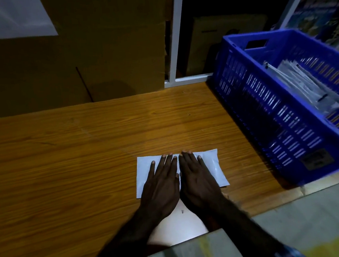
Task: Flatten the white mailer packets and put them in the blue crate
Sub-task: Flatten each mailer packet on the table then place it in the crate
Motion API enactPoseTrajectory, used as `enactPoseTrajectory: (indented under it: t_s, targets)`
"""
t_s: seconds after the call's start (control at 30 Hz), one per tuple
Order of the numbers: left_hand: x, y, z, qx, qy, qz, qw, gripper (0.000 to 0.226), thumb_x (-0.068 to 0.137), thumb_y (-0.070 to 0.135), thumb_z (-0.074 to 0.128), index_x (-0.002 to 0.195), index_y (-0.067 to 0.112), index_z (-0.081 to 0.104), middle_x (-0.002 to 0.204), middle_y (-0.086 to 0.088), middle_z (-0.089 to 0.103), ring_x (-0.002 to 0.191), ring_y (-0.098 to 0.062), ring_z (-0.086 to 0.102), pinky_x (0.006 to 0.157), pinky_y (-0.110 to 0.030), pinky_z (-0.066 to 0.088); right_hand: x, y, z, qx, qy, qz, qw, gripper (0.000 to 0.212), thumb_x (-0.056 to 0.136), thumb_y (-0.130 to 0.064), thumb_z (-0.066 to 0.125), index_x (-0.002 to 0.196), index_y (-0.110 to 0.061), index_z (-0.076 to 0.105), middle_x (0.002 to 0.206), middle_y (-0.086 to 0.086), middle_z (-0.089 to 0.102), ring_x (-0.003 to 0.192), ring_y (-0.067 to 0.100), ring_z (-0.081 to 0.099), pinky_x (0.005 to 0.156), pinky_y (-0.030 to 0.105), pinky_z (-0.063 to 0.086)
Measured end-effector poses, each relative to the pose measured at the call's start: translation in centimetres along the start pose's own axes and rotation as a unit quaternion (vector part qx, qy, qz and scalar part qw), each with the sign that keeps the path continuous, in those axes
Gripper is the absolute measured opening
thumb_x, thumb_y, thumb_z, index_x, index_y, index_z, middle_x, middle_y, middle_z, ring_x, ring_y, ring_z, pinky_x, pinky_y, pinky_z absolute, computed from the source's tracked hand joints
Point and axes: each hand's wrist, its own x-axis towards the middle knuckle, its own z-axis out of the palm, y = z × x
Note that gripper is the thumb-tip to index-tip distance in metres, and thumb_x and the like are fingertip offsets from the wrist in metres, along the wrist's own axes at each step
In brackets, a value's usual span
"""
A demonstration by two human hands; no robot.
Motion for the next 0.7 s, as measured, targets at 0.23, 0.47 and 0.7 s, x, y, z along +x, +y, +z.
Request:
enactPoseTrajectory:
  t_s: [0.23,0.47,0.7]
  targets:
    - [0.0,-0.5,0.5,0.006,-0.016,0.01,1.0,0.059,0.104,0.032,0.007,0.149,0.007,0.036,0.156,-0.01,0.032,0.146,-0.021,0.026,0.113,-0.046,0.023,0.1,0.3,0.5,0.019,0.03,-0.01,0.999,0.056,0.093,-0.017,0.036,0.141,0.011,0.042,0.15,0.029,0.038,0.142,0.039,0.034,0.122,0.046,0.015]
    - [1.4,0.2,-0.2,0.024,-0.014,0.003,1.0,0.054,0.098,0.032,0.029,0.14,0.006,0.049,0.145,-0.01,0.05,0.137,-0.022,0.044,0.109,-0.045,0.022,1.1,1.7,-0.9,0.019,0.022,-0.001,1.0,0.057,0.087,-0.02,0.037,0.131,0.012,0.054,0.138,0.03,0.051,0.129,0.043,0.051,0.113,0.052,0.034]
    - [2.0,0.2,1.1,0.028,-0.033,0.007,0.999,0.056,0.102,0.042,0.02,0.148,0.016,0.04,0.154,-0.003,0.037,0.145,-0.018,0.029,0.114,-0.045,0.018,0.9,3.5,-0.1,-0.026,-0.002,0.019,0.999,0.056,0.099,-0.025,0.026,0.146,0.004,0.04,0.154,0.022,0.035,0.145,0.036,0.032,0.12,0.048,0.022]
